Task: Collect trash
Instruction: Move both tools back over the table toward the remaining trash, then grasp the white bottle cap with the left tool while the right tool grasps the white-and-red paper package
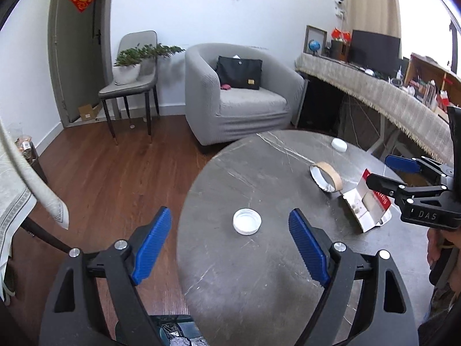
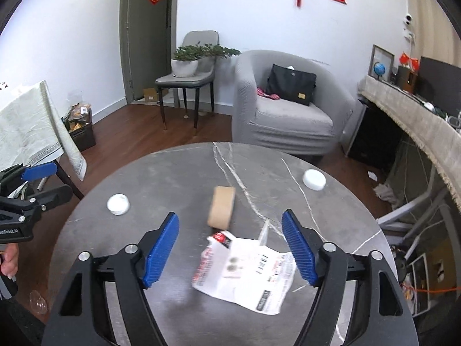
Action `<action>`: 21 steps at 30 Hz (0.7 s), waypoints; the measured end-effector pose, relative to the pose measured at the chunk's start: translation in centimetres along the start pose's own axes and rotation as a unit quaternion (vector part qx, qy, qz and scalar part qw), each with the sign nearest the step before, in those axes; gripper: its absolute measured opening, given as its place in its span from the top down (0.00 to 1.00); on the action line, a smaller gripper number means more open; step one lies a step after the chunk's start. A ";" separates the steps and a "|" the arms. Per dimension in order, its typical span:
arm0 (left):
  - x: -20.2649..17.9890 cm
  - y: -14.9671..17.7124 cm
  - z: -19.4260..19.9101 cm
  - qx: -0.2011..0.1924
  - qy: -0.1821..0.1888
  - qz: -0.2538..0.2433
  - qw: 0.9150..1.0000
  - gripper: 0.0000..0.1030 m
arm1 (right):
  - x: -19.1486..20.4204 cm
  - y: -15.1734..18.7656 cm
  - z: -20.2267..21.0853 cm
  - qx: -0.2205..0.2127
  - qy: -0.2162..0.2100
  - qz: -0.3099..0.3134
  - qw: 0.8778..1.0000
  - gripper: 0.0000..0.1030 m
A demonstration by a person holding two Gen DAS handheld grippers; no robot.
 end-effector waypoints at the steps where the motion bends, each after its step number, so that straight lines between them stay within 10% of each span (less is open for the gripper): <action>1: -0.2 0.1 -0.4 0.003 0.000 -0.002 1.000 0.18 | -0.2 0.2 -0.4 0.004 0.002 -0.001 1.000 0.25; 11: -0.8 1.3 -4.8 0.040 0.008 -0.021 0.999 0.33 | -0.8 1.8 -2.7 0.042 -0.001 -0.017 0.999 0.25; 21: -1.5 1.8 -6.5 0.058 0.009 -0.034 0.998 0.53 | -1.3 2.9 -4.0 0.073 -0.004 -0.025 0.997 0.53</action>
Point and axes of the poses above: each gripper's, at about its wrist camera, not at the fingertips, and z roughly against the way its jaws point, x to its left, y to its underside, the point moved 9 cm from there along -z, roughly the way its jaws point, and after that the axes turned 5 degrees about -z, right-handed, at the moved point
